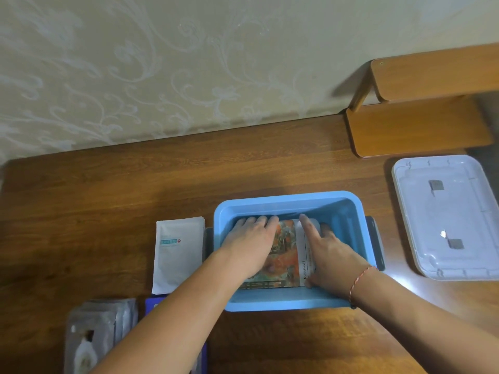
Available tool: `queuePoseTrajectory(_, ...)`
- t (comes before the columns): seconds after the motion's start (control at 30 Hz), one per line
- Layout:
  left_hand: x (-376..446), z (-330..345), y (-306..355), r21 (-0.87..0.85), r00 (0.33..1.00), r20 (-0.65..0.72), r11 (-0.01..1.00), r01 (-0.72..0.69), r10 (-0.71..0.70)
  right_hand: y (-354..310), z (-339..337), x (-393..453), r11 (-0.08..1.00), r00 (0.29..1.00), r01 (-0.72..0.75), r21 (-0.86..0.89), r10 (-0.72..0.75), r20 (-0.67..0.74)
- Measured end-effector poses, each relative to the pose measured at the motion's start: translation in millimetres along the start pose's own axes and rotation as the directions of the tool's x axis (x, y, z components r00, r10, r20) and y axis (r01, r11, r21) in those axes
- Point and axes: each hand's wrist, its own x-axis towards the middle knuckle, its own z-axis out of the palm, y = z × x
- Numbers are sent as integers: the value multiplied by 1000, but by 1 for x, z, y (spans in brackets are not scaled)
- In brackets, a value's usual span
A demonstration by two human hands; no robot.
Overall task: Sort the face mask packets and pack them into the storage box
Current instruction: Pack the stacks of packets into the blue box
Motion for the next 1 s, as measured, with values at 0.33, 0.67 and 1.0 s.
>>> queuePoseTrajectory(0.33, -11, -7, 13, 214, 998, 6, 976, 52, -55, -2, -2, -14, 998, 994, -6, 63, 13, -107)
queuePoseTrajectory(0.67, -27, -2, 14, 316, 994, -26, 943, 108, -106, -2, 5, -11, 998, 990, -25, -59, 17, -137)
queuePoseTrajectory(1.0, -48, -4, 4, 388, 999, 21, 921, 32, -43, 8, 0, -2, 846, 886, 362, -391, -442, -136)
